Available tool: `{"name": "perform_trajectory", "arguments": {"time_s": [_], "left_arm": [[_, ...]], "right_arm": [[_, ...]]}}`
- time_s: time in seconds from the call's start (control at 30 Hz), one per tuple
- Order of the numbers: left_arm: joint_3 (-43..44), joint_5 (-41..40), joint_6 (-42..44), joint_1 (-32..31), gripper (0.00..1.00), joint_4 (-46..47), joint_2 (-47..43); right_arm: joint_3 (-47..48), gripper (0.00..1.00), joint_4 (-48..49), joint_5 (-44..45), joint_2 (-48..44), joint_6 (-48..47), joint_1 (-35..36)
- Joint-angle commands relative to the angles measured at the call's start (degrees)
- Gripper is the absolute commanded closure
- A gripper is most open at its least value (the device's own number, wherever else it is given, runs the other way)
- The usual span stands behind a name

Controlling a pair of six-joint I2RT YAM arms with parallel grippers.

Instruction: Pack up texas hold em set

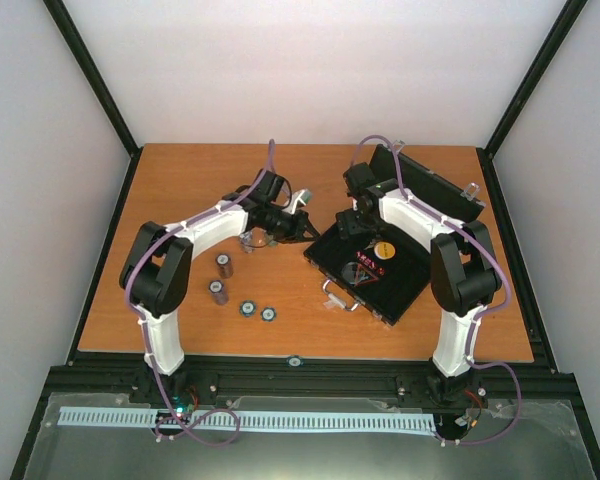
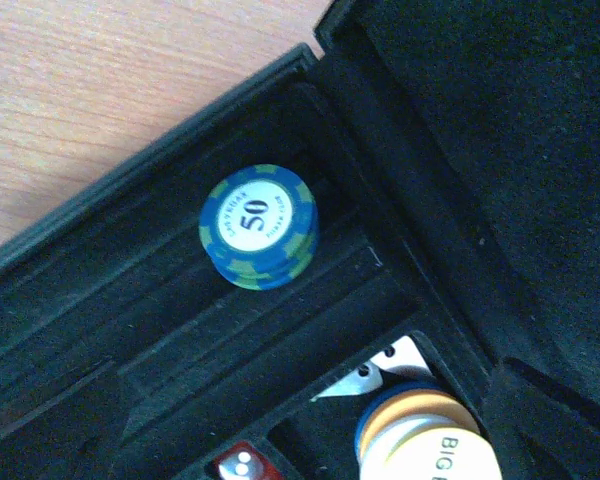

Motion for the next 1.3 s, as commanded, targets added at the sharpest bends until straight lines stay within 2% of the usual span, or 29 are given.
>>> {"name": "perform_trajectory", "arguments": {"time_s": [0.0, 0.13, 0.2, 0.4, 0.77, 0.97, 1.27], "left_arm": [[2.93, -3.38, 0.02, -1.69, 0.99, -2.53, 1.97], [3.33, -6.38, -0.44, -3.47, 0.99, -2.98, 3.79], [4.25, -7.52, -0.77, -4.45, 0.99, -3.52, 5.08], [6.45, -11.08, -2.68, -7.27, 0.99, -4.44, 8.88], [4.12, -16.73, -7.09, -7.35, 0.99, -2.96, 11.03], [4.18, -19.82, -9.38, -7.35, 0.99, -3.21, 13.09], [6.01, -19.31, -10.54, -7.34, 0.99, -2.96, 15.97]], "right_arm": [[-0.71, 0.05, 3.57, -4.55, -1.99, -0.40, -0.22], [-1.34, 0.19, 4.77, -7.40, -1.77, -0.84, -0.20], [-1.69, 0.22, 4.87, -7.33, -0.93, -0.88, -0.21], [-2.06, 0.22, 5.42, -2.60, 0.60, -0.75, -0.21], [-2.75, 0.21, 7.27, 2.81, 1.94, -4.20, -0.23], [-3.18, 0.21, 8.73, -0.38, 1.50, -4.53, -0.23], [-1.74, 0.21, 8.14, 2.51, 4.26, -5.59, 0.19]]}}
